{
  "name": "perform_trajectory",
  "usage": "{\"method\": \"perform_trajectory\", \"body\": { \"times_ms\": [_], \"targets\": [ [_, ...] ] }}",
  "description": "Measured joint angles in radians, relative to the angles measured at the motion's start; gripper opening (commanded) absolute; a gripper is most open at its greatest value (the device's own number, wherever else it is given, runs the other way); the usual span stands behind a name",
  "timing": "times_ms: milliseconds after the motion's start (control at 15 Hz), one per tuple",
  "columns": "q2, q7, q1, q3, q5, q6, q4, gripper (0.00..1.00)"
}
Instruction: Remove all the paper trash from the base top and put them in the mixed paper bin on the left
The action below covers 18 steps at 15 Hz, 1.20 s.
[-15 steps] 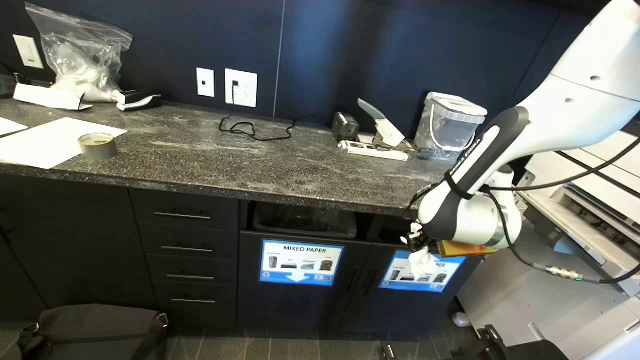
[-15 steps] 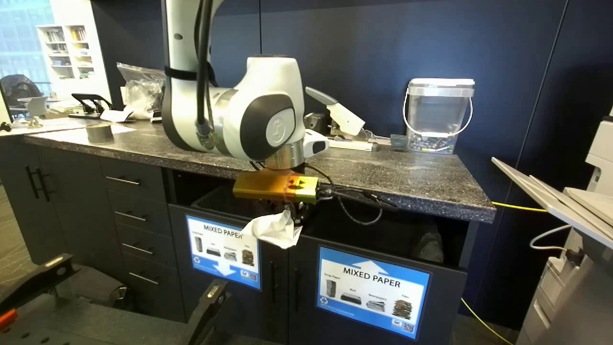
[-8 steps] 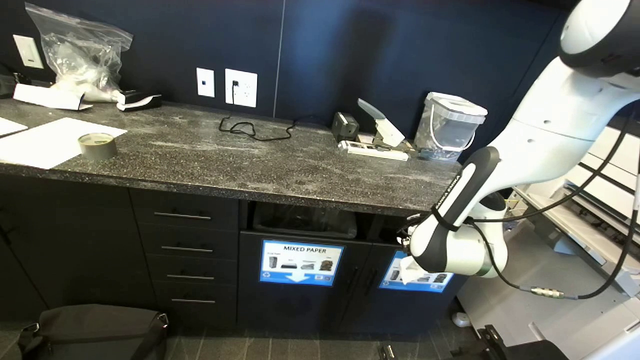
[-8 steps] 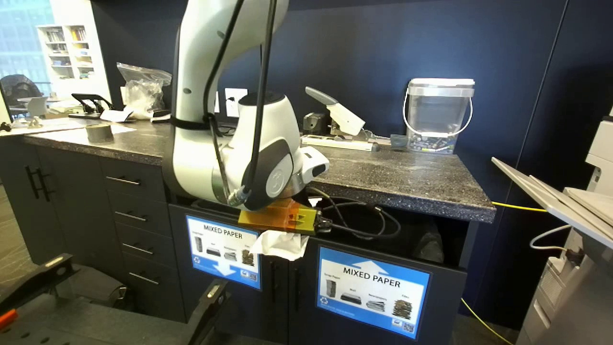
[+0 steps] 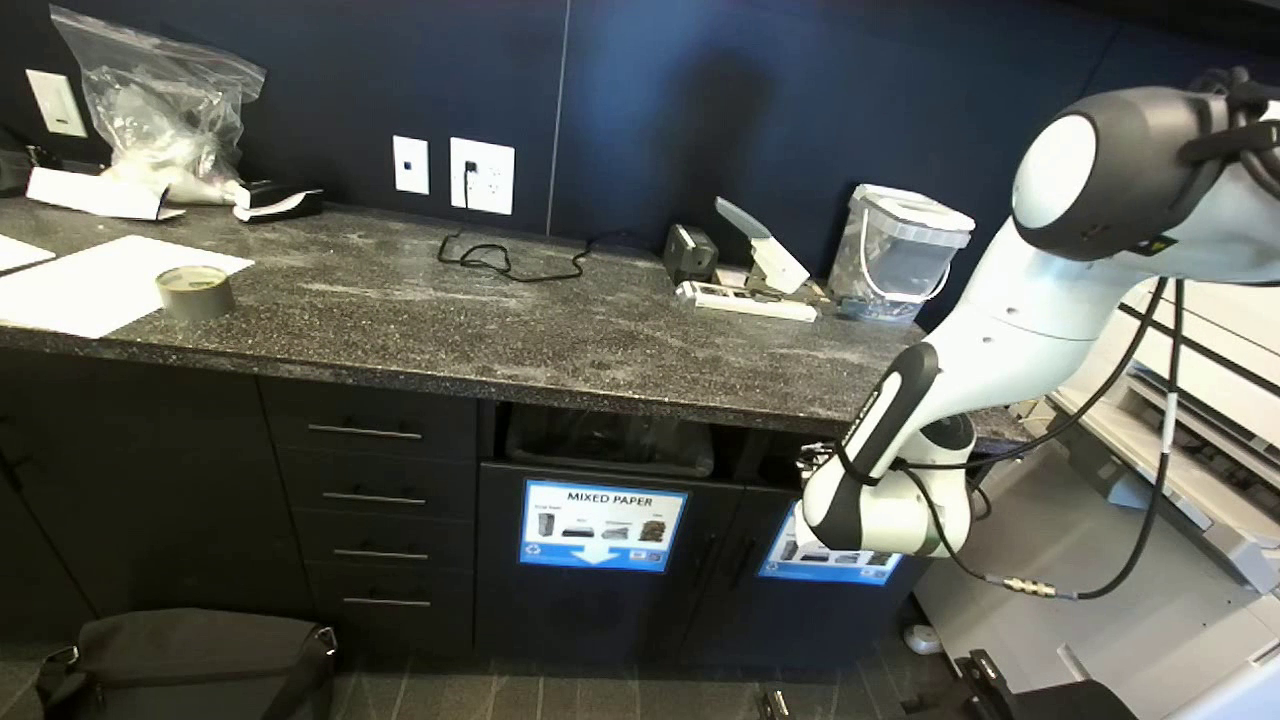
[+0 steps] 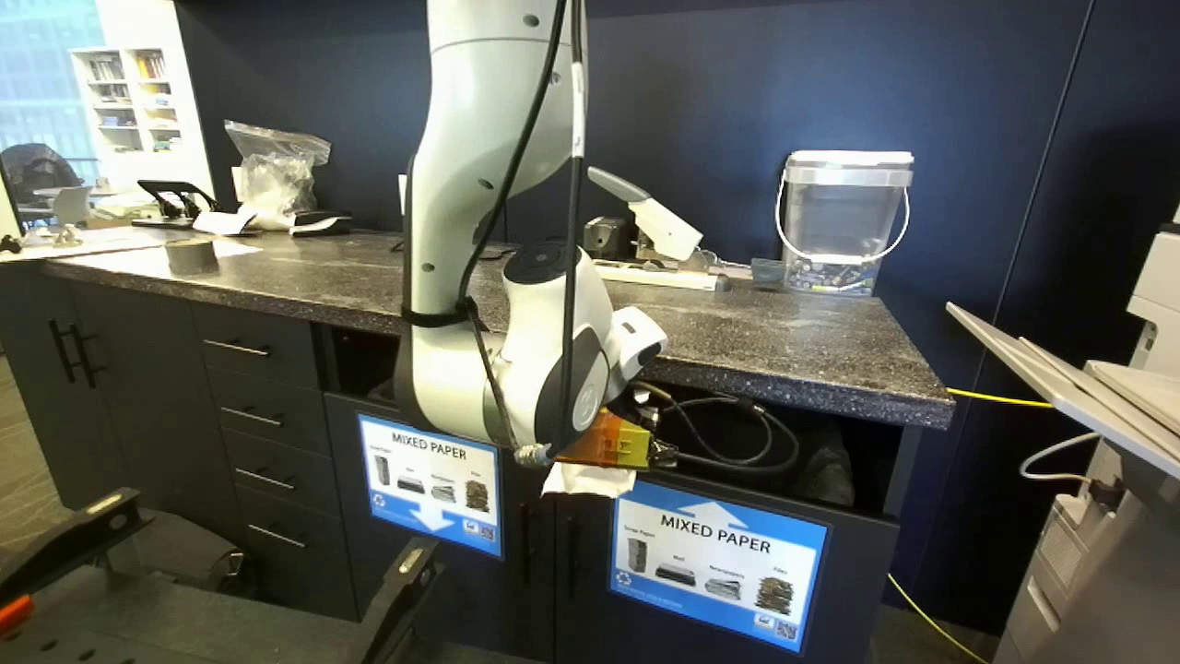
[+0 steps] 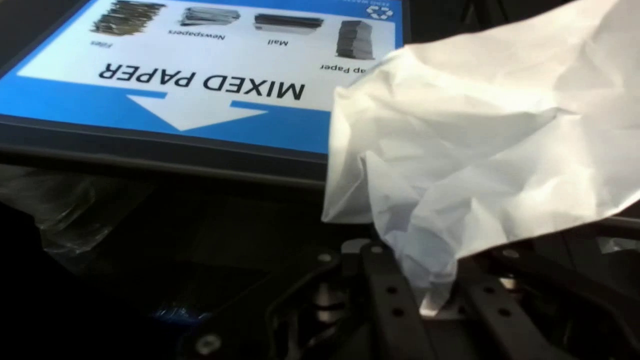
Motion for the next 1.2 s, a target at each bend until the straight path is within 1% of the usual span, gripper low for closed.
{"method": "perform_trajectory", "body": {
  "times_ms": [467,800,933,1200],
  "targets": [
    [0.151,0.014,0.008,-0.025,0.03,-0.001,0.235,0.08],
    [0.218,0.018,0.042,-0.049,0.087,0.011,0.318,0.08],
    [0.245,0.031,0.043,-0.049,0.091,0.011,0.356,0.08],
    [0.292,0.084,0.034,-0.041,0.091,0.067,0.41,0.08]
  ]
}}
